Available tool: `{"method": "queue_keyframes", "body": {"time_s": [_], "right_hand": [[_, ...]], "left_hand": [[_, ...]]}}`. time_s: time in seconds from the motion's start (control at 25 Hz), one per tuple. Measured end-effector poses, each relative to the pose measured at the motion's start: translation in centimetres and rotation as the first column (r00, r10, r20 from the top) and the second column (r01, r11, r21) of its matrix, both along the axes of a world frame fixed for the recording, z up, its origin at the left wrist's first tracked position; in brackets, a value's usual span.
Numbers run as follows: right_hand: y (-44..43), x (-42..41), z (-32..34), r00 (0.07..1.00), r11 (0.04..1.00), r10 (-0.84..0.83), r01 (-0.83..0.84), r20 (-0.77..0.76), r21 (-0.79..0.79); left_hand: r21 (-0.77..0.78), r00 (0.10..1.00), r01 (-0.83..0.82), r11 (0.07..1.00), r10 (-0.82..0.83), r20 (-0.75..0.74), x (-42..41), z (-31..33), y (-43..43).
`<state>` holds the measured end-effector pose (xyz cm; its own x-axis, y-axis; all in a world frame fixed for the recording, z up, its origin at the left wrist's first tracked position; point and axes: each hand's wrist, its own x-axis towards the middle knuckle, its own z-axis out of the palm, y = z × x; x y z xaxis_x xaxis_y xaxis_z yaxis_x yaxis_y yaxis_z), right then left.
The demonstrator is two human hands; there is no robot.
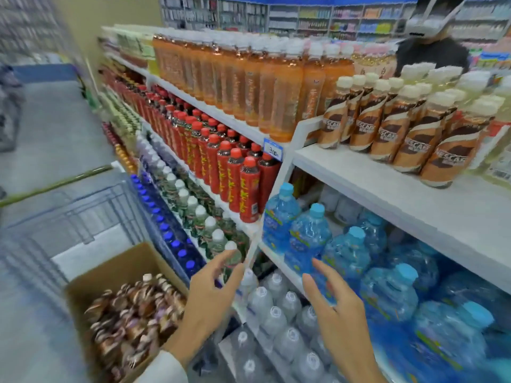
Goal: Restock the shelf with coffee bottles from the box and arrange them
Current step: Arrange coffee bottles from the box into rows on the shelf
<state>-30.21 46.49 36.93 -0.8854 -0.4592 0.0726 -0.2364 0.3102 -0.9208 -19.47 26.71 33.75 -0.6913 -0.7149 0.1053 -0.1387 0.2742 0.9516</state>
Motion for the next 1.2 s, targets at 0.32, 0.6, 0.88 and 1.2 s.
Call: {"method": "queue_keyframes", "body": {"time_s": [0.32, 0.6, 0.88, 1.2], "right_hand": [[-12.7, 5.1, -10.3, 0.909, 0.94, 0.24, -0.306, 0.34, 0.154], [-22.1, 8.9, -16.0, 0.851, 0.811, 0.316, -0.472, 0.42, 0.346], [-29.3, 10.2, -18.2, 0.754, 0.655, 0.449, -0.642, 0.479, 0.398], [-35.3, 9.1, -21.8, 0.674, 0.511, 0.46, -0.733, 0.577, 0.449]], "left_hand": [[0.155, 0.919, -0.379, 0.912, 0.35, 0.183, 12.3, -8.3, -7.9], [0.31, 0.814, -0.576, 0.756, 0.494, 0.306, 19.0, -13.4, -12.8], [0.339, 0.72, -0.681, 0.649, 0.508, 0.473, 21.5, -18.8, -16.2], [0.253, 0.542, -0.801, 0.543, 0.476, 0.693, 16.6, -25.8, -26.4]]}}
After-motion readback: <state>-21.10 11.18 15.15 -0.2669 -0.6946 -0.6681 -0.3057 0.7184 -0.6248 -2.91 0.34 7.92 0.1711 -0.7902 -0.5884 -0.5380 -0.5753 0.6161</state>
